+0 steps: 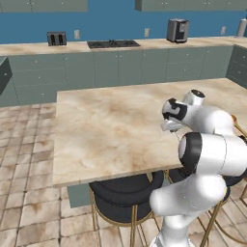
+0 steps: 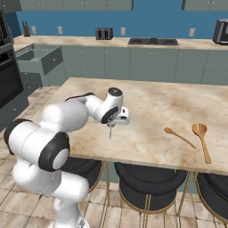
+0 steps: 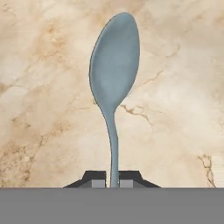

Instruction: Pick up the metallic utensils from the counter and place them in the open drawer. Make sure not to pick up any wooden utensils.

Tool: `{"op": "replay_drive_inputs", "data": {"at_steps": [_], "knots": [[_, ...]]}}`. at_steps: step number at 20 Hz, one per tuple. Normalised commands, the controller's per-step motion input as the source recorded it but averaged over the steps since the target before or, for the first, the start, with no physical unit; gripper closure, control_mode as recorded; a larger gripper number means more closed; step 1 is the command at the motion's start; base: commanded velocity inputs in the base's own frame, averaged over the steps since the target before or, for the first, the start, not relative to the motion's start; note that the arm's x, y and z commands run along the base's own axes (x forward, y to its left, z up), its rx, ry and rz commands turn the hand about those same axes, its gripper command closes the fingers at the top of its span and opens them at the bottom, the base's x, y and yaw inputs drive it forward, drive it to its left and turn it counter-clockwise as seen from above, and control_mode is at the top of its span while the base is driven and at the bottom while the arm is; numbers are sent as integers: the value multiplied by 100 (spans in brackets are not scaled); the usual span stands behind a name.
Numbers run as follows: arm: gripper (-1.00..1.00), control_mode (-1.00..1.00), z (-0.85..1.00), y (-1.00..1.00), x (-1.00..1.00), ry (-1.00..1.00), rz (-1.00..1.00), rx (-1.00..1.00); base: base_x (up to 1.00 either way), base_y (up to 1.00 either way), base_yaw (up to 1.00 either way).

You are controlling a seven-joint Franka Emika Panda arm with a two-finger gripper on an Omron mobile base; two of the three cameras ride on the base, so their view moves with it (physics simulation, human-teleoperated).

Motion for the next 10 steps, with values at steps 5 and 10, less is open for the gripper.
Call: {"op": "replay_drive_inputs", "data": {"at_steps": [5,10], "knots": [[100,-100,100,2,-48,-17,6,0,0,0,0],[100,-100,97,-7,-86,-6,0,0,0,0,0]]}}
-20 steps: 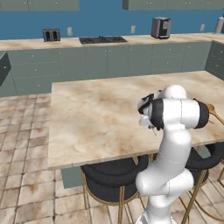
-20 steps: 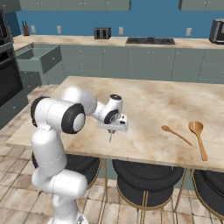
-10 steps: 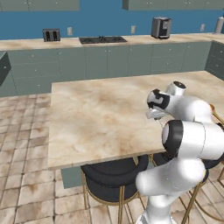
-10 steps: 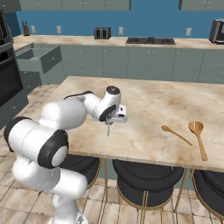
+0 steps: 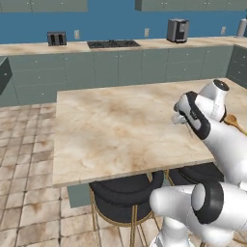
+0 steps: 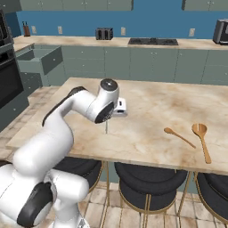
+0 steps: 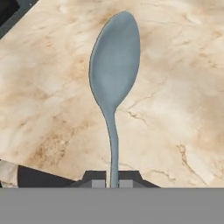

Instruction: Pick up the metallic utensils from the counter and place them in the open drawer. Make sure not to pick up any wooden utensils.

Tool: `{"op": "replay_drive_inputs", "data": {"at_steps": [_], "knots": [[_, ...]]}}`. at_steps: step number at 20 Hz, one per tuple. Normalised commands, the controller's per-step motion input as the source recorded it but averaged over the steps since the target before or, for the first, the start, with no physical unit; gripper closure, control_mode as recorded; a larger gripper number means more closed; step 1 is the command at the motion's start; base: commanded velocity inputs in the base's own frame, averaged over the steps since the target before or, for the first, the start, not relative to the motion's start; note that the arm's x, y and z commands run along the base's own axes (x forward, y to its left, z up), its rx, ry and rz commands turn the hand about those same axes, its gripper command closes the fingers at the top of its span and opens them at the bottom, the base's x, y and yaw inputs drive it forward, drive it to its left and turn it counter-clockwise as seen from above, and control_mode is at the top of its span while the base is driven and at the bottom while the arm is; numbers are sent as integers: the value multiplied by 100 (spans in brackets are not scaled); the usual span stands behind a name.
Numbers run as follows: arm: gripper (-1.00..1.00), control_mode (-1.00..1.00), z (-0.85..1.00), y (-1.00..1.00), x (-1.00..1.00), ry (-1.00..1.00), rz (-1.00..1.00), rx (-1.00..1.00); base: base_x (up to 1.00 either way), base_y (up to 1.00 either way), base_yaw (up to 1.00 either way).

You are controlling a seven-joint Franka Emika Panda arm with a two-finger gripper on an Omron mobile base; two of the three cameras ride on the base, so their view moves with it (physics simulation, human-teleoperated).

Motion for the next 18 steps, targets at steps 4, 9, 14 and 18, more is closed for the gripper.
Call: {"op": "replay_drive_inputs", "data": {"at_steps": [4,9,14,18], "knots": [[100,-100,93,-1,-83,0,2,0,0,0,0],[100,-100,64,6,-83,-17,4,0,0,0,0],[100,-100,60,4,-89,-28,9,0,0,0,0],[100,-100,56,16,-78,-25,8,0,0,0,0]]}}
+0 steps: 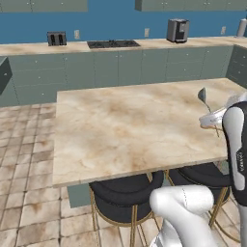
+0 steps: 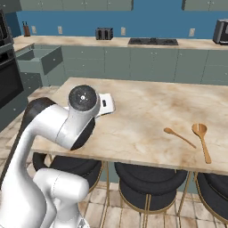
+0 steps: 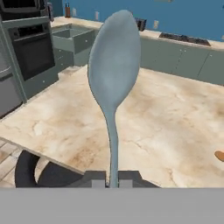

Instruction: Pick up the metallic utensils from the counter and place them in the open drawer. Make sure not to pick up any wooden utensils.

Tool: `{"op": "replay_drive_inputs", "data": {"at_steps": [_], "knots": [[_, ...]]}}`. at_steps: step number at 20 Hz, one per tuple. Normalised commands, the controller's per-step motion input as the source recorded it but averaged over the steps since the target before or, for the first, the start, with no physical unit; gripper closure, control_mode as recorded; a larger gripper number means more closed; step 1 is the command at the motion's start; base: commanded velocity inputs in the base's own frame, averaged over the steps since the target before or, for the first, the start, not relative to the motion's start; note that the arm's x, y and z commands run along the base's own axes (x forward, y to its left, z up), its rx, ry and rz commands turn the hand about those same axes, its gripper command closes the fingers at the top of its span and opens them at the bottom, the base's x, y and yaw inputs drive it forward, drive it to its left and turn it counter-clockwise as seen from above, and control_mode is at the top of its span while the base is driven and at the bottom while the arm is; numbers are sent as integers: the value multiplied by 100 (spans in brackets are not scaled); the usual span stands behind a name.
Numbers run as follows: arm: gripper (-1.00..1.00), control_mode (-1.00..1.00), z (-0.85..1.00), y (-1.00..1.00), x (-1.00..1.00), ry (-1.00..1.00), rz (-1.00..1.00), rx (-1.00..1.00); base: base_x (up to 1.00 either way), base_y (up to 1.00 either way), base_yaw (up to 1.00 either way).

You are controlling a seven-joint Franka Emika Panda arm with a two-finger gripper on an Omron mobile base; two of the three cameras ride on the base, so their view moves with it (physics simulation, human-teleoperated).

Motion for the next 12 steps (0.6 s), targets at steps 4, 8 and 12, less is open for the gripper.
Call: {"op": "replay_drive_inputs", "data": {"at_steps": [4,8,12], "knots": [[100,100,18,2,-16,-7,2,0,-39,29,6],[100,100,0,0,0,0,0,0,-67,78,12],[100,100,0,0,0,0,0,0,-78,100,14]]}}
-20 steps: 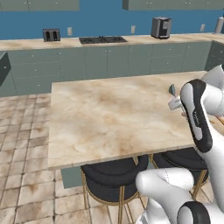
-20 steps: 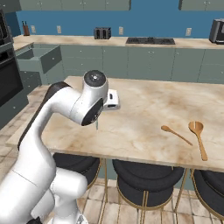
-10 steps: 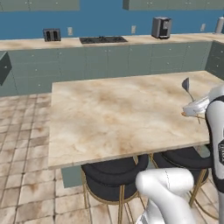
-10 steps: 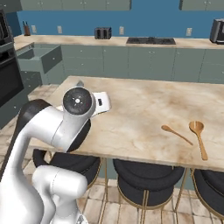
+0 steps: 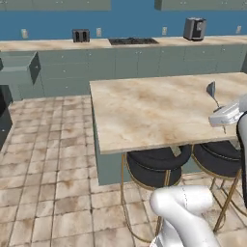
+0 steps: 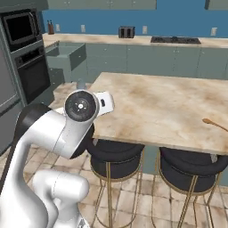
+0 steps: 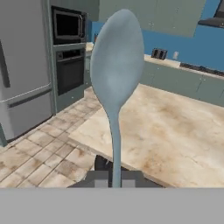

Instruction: Pick up the metallic utensils from the counter and place them in the open drawer. Make sure not to pick up any wooden utensils.

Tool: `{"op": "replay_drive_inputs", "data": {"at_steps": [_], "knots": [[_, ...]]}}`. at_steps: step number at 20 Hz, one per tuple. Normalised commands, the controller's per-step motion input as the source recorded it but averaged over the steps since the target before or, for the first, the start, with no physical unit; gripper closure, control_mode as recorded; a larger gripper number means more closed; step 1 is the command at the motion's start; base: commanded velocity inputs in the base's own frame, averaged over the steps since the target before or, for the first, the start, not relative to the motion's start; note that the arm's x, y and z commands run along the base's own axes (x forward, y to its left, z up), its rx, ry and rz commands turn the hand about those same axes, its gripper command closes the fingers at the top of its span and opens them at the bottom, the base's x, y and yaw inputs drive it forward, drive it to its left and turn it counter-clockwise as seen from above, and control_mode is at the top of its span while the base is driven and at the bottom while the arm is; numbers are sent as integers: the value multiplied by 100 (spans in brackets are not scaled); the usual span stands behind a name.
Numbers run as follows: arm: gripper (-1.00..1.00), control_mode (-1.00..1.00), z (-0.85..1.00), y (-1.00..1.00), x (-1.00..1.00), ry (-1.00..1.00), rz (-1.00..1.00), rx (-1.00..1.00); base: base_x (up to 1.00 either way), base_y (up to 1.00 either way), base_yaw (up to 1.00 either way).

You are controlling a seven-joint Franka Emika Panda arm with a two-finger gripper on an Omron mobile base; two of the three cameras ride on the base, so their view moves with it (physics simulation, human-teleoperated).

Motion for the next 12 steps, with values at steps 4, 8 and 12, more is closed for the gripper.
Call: {"op": "replay_drive_inputs", "data": {"at_steps": [4,8,12], "knots": [[100,100,0,0,0,0,0,0,-69,100,11],[100,100,0,0,0,0,0,0,-53,100,0],[100,100,0,0,0,0,0,0,-6,100,0]]}}
